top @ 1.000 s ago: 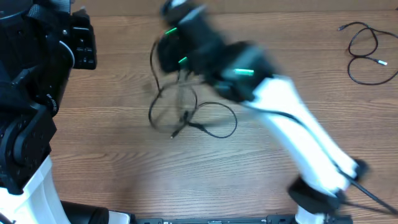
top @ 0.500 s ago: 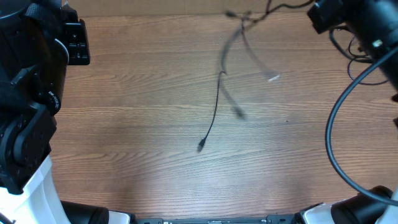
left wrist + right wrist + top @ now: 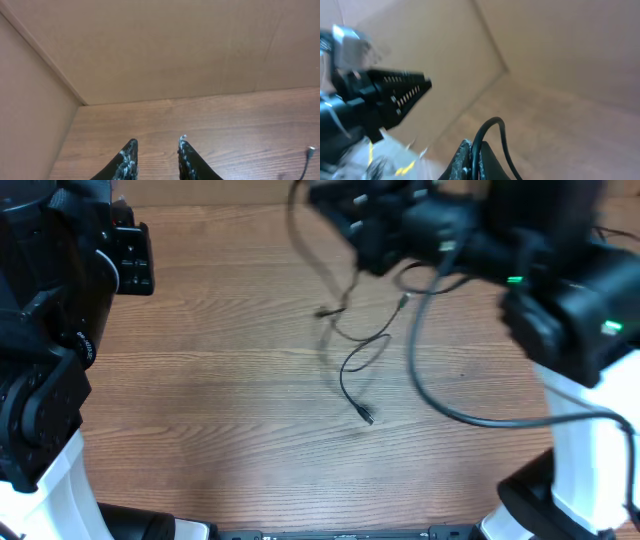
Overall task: Untangle cables
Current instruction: 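Lift the cable with the right gripper and pull it up-right, then drag the cable toward the upper right pile with the right gripper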
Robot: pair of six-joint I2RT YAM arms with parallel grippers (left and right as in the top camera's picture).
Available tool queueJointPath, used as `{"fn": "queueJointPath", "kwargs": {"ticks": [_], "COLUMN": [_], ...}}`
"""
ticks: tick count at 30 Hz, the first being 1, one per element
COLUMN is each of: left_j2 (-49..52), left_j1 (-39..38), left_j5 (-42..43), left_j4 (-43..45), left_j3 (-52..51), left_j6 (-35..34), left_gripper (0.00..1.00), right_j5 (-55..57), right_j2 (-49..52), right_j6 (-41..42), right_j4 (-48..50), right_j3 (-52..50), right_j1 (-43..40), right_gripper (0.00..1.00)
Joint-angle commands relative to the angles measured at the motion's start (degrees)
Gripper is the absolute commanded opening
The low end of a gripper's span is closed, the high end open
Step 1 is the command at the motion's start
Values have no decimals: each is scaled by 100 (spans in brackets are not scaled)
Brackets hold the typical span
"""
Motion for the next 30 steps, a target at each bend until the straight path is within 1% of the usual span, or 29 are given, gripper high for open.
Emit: {"fn": "queueJointPath", "kwargs": {"ticks": [1,3,6,9,12,17,22,27,30], "left_j2": [-74,-87,-83,-83,-83,-83,-61,-57,-57], "left_j1": [-33,-33,-33,-33,-33,-33,-33,-33,-33], "left_j5": [107,72,9,4,7,9,26,24,24], "left_j4": [-17,-9,-15,-9,-13,-76,-76,-79,-98], "left_j3": [28,28,28,28,28,26,26,26,26], "left_j6": [-76,-76,-74,-72,-72,-74,-74,-74,-74], "left_gripper": [29,31,32,32,32,32,32,33,33], "right_j5": [496,881,1757,2382,2695,2745,2754,2800,2756], "right_j2": [-118,-162,-223,-238,-223,-188,-173,-90,33], "right_j6": [-83,-225,-350,-452,-702,-868,-1167,-1694,-1690], "right_j4": [-15,-55,-162,-166,-24,413,1051,1635,1777], "right_j3": [52,52,52,52,52,52,50,50,50], "right_j1": [293,299,-17,-688,-1521,-2802,-3685,-4544,-5125], "right_gripper": [4,4,4,4,4,4,4,4,4]}}
